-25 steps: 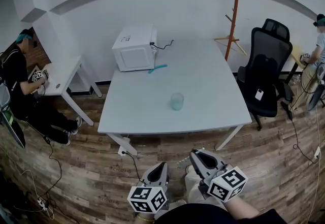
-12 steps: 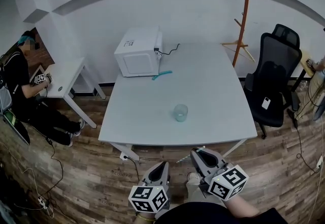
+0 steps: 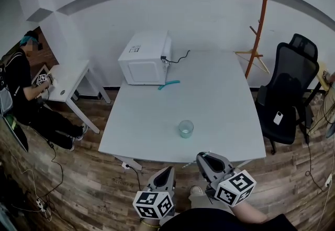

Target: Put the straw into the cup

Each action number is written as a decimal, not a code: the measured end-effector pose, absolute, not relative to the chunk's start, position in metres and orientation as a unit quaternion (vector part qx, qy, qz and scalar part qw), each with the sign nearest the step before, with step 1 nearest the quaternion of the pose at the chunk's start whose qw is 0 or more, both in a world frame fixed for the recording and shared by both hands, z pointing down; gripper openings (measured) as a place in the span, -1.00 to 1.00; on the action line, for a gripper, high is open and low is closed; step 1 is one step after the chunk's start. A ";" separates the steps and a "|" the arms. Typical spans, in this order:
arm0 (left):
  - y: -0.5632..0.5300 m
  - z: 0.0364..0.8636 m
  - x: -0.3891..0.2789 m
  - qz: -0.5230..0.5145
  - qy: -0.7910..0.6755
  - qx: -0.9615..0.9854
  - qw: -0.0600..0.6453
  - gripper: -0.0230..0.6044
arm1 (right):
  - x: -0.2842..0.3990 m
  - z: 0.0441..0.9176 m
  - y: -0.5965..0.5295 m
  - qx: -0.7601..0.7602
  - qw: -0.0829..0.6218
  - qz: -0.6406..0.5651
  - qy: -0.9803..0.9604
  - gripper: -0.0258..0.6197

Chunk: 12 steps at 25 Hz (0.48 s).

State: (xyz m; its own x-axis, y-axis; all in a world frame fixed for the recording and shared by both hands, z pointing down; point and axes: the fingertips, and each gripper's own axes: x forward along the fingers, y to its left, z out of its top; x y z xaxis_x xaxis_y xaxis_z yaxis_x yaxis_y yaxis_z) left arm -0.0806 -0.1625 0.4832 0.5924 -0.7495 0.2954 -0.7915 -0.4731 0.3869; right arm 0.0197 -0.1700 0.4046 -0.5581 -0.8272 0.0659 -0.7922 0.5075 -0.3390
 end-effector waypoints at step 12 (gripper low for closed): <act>-0.207 0.483 -0.061 0.033 -0.486 0.837 0.247 -0.87 | 0.040 0.412 -0.225 -0.432 0.037 -0.169 0.885 -0.80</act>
